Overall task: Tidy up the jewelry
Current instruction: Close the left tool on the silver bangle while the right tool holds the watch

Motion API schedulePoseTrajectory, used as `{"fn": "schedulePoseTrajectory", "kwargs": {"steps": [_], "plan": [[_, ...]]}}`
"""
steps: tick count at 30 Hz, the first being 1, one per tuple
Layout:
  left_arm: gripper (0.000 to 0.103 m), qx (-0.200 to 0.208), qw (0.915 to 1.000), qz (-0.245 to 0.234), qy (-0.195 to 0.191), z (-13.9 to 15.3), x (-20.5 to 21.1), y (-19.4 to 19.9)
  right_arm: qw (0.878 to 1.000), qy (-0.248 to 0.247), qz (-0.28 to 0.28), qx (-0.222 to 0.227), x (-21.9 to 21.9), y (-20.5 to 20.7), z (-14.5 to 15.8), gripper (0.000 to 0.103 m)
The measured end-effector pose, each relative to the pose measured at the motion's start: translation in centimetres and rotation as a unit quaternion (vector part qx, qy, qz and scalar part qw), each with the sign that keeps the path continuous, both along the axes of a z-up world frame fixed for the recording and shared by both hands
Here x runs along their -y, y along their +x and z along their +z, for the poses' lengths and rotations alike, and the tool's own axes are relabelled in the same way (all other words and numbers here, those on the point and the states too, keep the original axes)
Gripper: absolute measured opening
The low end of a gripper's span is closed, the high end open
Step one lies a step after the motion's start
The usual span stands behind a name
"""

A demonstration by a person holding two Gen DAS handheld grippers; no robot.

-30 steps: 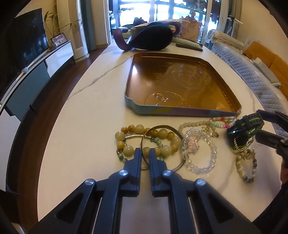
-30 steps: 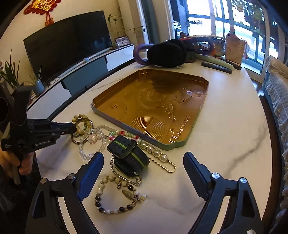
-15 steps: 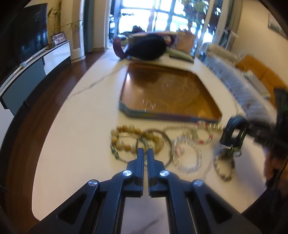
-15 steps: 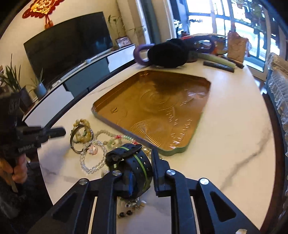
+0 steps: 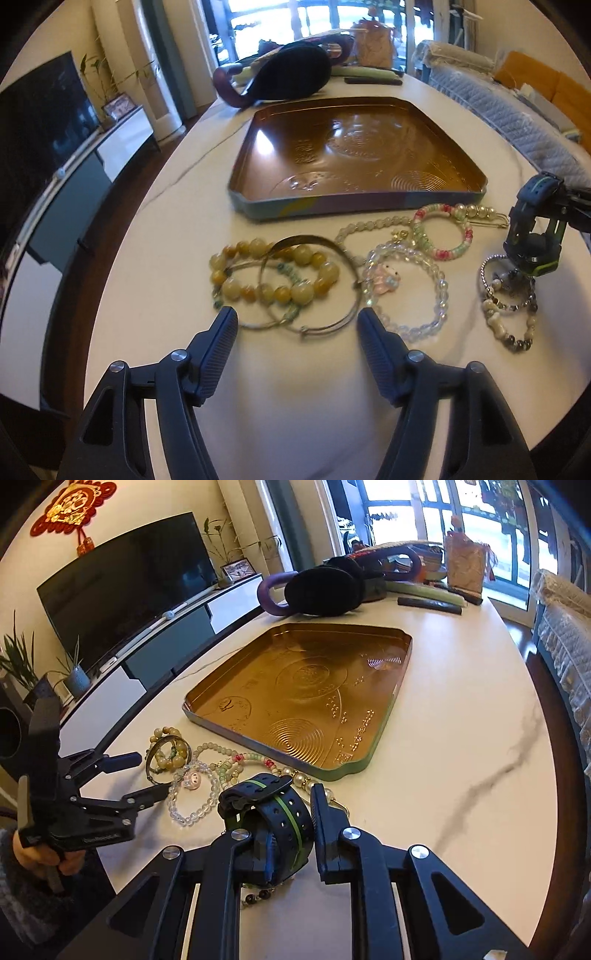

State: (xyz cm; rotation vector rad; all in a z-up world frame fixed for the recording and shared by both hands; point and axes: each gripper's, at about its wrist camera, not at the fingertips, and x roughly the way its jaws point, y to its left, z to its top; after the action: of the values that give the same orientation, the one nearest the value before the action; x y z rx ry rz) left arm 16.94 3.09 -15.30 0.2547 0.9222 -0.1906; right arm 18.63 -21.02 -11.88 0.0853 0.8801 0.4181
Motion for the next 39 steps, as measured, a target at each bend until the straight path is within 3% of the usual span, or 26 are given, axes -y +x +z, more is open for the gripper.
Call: {"fn": "schedulePoseTrajectory", "kwargs": {"steps": [6, 10, 13, 14, 17, 21, 23, 27, 30, 39], "plan": [[0.072, 0.001, 1.0, -0.006, 0.0, 0.0, 1.3, 0.9, 1.0, 0.002, -0.004, 0.0, 0.4, -0.1, 0.0, 0.018], [0.07, -0.006, 0.9996, 0.001, -0.026, 0.1, 1.1, 2.2, 1.0, 0.003, -0.008, -0.002, 0.7, 0.1, 0.0, 0.018], [0.052, -0.011, 0.998, 0.011, -0.062, 0.6, 0.1, 2.9, 1.0, 0.002, -0.011, 0.002, 1.0, 0.2, 0.1, 0.018], [0.028, -0.013, 0.9968, 0.021, -0.075, 0.8, -0.5, 3.1, 1.0, 0.002, -0.012, 0.003, 1.1, 0.2, 0.2, 0.018], [0.023, -0.029, 0.9934, 0.028, -0.107, 0.9, -1.7, 3.5, 1.0, 0.002, -0.013, 0.005, 1.3, 0.3, 0.3, 0.018], [0.024, -0.034, 0.993, 0.039, -0.106, 0.5, -1.9, 3.4, 1.0, 0.005, -0.012, 0.001, 1.4, 0.1, 0.3, 0.018], [0.029, -0.032, 0.9943, 0.033, -0.097, 0.5, -1.5, 3.1, 1.0, 0.007, -0.011, 0.002, 1.4, 0.0, 0.5, 0.018], [0.07, -0.007, 0.9983, 0.019, -0.055, 0.6, -0.2, 2.3, 1.0, 0.008, -0.01, 0.004, 1.4, -0.2, 0.6, 0.019], [0.079, 0.012, 0.9996, 0.007, -0.025, 0.6, 1.0, 2.2, 1.0, 0.007, -0.01, 0.004, 1.4, -0.2, 0.6, 0.019], [0.081, 0.012, 0.9999, 0.01, -0.002, 0.1, 1.6, 3.5, 1.0, 0.007, -0.011, 0.002, 1.6, -0.3, 0.5, 0.02]]}}
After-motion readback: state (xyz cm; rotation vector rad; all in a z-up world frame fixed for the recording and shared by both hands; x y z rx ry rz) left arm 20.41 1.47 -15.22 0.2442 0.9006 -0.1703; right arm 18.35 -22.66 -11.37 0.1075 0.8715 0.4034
